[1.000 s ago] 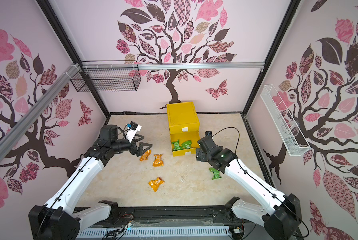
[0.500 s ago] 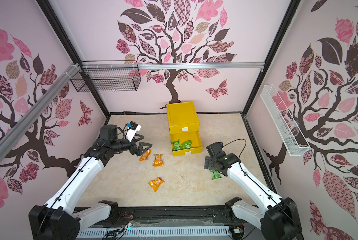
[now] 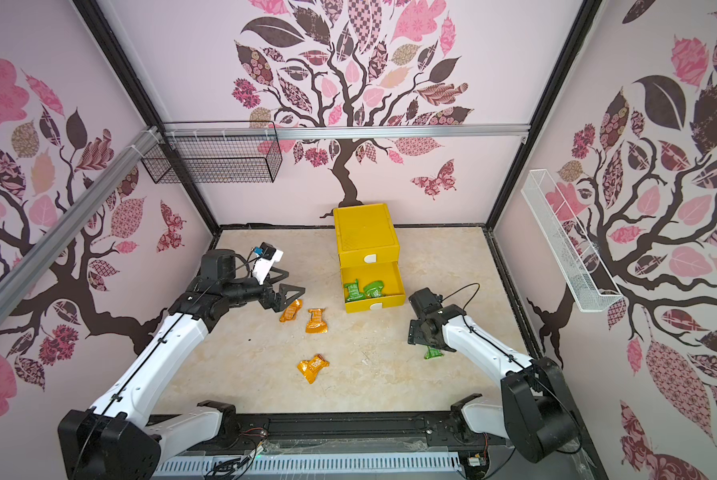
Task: Place the cookies into the drawer by color
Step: Pick up the cookie at the center of the board.
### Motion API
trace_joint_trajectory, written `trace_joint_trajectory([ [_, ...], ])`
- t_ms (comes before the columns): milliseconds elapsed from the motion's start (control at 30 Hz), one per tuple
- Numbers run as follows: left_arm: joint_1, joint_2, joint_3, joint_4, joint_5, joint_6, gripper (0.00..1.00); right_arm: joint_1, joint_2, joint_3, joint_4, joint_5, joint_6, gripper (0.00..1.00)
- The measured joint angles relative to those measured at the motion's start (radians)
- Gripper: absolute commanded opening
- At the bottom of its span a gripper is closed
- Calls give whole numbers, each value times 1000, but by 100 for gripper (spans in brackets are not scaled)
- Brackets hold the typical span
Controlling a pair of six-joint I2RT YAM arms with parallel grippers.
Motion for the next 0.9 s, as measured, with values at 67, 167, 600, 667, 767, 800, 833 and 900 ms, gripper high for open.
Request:
trace_joint_trajectory([
  [67, 0, 4, 0, 0, 0, 0, 97, -8, 10, -5, 11, -7, 0, 83],
  [167, 0, 5, 0, 0, -1, 1, 97, -17, 28, -6, 33, -14, 1, 78],
  [600, 3, 5, 0, 0, -4, 3, 97, -23, 133, -6, 52, -65, 3, 68],
  [667, 3, 5, -2, 2, -4, 3, 97, -23, 139, -6, 53, -73, 3, 66],
  [767, 3, 5, -6, 3, -4, 3, 97, -23, 141, -5, 57, -86, 5, 59],
  [800, 3, 5, -6, 3, -4, 3, 97, -24, 142, -5, 61, -92, 6, 58],
  [833, 3, 5, -6, 3, -4, 3, 97, -24, 143, -5, 62, -94, 6, 57],
  [900, 3, 5, -6, 4, -5, 3, 97, -24, 143, -5, 63, -95, 6, 51],
])
